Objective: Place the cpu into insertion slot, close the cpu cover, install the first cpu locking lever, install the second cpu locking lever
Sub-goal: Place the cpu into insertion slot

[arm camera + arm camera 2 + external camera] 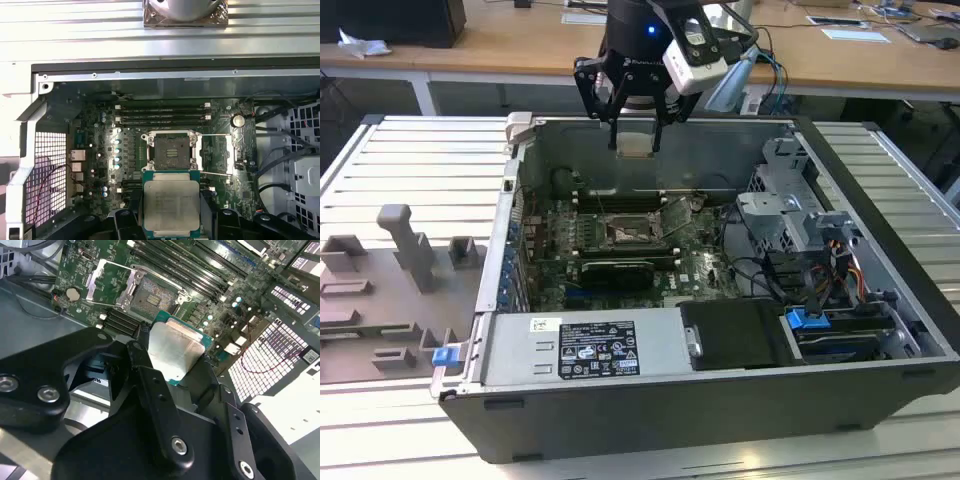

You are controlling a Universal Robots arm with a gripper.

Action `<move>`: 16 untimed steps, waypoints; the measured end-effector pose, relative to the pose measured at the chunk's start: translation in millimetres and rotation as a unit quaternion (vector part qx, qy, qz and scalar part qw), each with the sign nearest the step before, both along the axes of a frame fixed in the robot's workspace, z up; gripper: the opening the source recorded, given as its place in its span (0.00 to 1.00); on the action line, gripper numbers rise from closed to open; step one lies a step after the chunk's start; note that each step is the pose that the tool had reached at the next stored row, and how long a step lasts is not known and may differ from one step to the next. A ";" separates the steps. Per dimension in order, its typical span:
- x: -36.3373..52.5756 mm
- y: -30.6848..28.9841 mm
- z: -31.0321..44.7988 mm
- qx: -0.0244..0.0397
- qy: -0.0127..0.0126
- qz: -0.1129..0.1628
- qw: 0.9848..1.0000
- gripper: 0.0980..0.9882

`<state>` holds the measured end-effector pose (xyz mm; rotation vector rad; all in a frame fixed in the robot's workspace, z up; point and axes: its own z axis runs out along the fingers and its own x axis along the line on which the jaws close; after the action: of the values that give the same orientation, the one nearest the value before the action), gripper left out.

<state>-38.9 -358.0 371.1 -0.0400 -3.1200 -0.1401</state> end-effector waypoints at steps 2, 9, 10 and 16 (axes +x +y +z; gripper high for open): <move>0.0 0.0 0.0 0.000 0.000 0.000 1.000 0.50; 0.0 0.0 -0.1 0.000 0.000 -0.007 1.000 0.50; 0.0 0.0 -0.1 0.000 0.000 -0.008 1.000 0.50; 0.0 0.0 -0.1 0.000 0.000 -0.018 1.000 0.50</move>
<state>-38.9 -358.0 371.0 -0.0955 -3.1204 -0.1407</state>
